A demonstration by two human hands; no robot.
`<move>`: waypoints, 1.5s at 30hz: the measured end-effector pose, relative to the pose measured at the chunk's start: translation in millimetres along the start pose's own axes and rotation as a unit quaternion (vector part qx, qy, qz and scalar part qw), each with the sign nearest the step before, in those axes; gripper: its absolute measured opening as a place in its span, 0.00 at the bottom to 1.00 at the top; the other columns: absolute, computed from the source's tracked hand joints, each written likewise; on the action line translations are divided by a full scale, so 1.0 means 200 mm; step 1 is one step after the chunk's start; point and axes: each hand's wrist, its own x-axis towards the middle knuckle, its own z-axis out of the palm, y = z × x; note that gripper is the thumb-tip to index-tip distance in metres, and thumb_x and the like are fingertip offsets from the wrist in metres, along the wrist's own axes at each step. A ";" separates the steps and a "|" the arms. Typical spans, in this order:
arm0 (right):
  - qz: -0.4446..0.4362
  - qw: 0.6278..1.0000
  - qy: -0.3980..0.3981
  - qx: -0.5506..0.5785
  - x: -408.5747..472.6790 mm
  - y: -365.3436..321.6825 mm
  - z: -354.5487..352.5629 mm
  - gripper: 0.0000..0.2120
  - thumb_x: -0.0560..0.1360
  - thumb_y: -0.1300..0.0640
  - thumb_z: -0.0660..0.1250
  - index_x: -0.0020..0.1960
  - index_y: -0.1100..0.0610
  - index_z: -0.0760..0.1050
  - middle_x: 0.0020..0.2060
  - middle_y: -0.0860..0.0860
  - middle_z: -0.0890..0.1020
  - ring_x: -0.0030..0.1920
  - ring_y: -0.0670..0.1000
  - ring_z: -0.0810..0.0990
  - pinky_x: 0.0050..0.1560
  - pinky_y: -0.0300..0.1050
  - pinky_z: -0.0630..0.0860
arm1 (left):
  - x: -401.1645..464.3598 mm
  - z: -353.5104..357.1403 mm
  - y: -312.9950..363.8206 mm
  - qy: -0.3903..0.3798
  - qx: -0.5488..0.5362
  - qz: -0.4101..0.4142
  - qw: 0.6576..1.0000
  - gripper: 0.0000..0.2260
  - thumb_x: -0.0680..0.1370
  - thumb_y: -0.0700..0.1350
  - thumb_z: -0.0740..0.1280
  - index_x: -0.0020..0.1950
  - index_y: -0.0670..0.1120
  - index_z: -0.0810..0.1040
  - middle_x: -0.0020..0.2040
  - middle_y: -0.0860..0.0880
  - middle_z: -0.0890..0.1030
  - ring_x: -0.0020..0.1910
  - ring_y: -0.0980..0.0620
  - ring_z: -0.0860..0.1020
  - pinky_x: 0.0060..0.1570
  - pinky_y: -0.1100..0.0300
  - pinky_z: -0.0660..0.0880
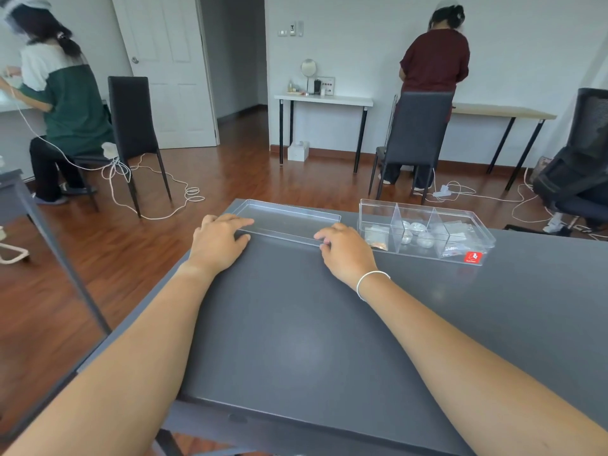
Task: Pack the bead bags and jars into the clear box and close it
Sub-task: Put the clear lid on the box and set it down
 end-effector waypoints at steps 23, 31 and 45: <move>-0.024 0.955 0.143 0.260 -0.19 0.07 -0.39 0.11 0.74 0.66 0.61 0.41 0.54 0.78 0.41 0.45 0.77 0.37 0.40 0.72 0.37 0.25 0.66 | -0.19 -0.19 0.15 0.216 -0.222 0.109 0.944 0.14 0.73 0.41 0.68 0.58 0.52 0.77 0.54 0.57 0.74 0.54 0.50 0.73 0.57 0.45 0.73; -0.014 0.946 0.137 0.294 -0.30 0.29 -0.63 0.14 0.74 0.65 0.62 0.38 0.48 0.76 0.32 0.41 0.74 0.33 0.43 0.71 0.33 0.24 0.66 | -0.20 -0.12 0.32 0.185 -0.253 0.132 0.940 0.16 0.73 0.43 0.68 0.52 0.65 0.74 0.51 0.66 0.75 0.50 0.61 0.69 0.47 0.71 0.68; -0.023 0.896 0.235 0.376 -0.43 0.56 -0.88 0.13 0.74 0.62 0.63 0.46 0.44 0.79 0.35 0.44 0.78 0.28 0.38 0.72 0.35 0.26 0.70 | -0.12 0.04 0.77 0.125 -0.419 0.100 0.894 0.11 0.75 0.43 0.66 0.44 0.61 0.78 0.46 0.62 0.79 0.43 0.57 0.78 0.52 0.65 0.72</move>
